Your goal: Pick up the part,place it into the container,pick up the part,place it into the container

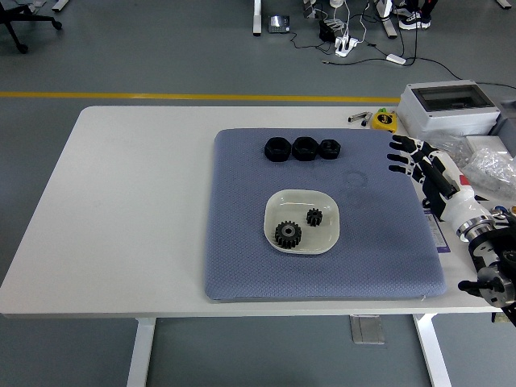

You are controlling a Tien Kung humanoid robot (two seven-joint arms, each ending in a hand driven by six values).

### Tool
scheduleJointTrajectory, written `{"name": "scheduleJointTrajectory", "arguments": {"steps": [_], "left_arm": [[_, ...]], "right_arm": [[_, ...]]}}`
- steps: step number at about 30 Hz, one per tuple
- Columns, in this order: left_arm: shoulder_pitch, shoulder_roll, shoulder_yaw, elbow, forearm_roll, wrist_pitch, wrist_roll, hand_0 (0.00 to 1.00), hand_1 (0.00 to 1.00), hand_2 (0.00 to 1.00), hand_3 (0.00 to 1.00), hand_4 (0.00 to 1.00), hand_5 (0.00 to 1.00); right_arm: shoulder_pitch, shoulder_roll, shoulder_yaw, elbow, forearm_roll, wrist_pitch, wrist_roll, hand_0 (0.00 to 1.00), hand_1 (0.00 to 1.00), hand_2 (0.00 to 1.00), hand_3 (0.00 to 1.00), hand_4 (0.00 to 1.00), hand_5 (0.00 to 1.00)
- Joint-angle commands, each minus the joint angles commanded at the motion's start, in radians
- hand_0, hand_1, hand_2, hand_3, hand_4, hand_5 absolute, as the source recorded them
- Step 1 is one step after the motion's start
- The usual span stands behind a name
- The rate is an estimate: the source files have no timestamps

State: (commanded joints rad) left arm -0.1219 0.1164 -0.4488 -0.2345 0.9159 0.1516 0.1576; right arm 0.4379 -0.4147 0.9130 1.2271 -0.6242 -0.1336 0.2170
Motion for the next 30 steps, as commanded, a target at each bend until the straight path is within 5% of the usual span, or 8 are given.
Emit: {"name": "scheduleJointTrajectory", "arguments": {"steps": [1,2,14,30], "left_arm": [[0.0,0.0,-0.001,0.0,0.002,0.0,0.0,0.696,0.705,0.74,0.644,0.669,0.66],[0.0,0.0,-0.001,0.0,0.002,0.0,0.0,0.695,0.705,0.739,0.643,0.668,0.66],[0.001,-0.002,0.002,0.001,-0.006,0.004,-0.001,0.695,0.702,0.739,0.644,0.667,0.661],[0.013,-0.001,-0.011,0.002,0.02,0.001,0.003,0.694,0.702,0.738,0.643,0.665,0.664]], "right_arm": [[-0.008,0.0,0.005,0.009,0.006,0.008,0.004,0.91,0.86,0.873,0.881,0.998,0.882],[-0.014,0.0,0.01,0.015,0.008,0.013,0.006,0.988,0.897,0.903,0.932,0.998,0.989],[-0.112,0.05,0.126,0.05,-0.064,-0.004,0.012,0.998,0.899,0.908,0.929,0.998,0.998],[-0.154,0.071,0.153,0.035,-0.066,-0.029,0.007,0.998,0.894,0.904,0.92,0.998,0.998]]}}
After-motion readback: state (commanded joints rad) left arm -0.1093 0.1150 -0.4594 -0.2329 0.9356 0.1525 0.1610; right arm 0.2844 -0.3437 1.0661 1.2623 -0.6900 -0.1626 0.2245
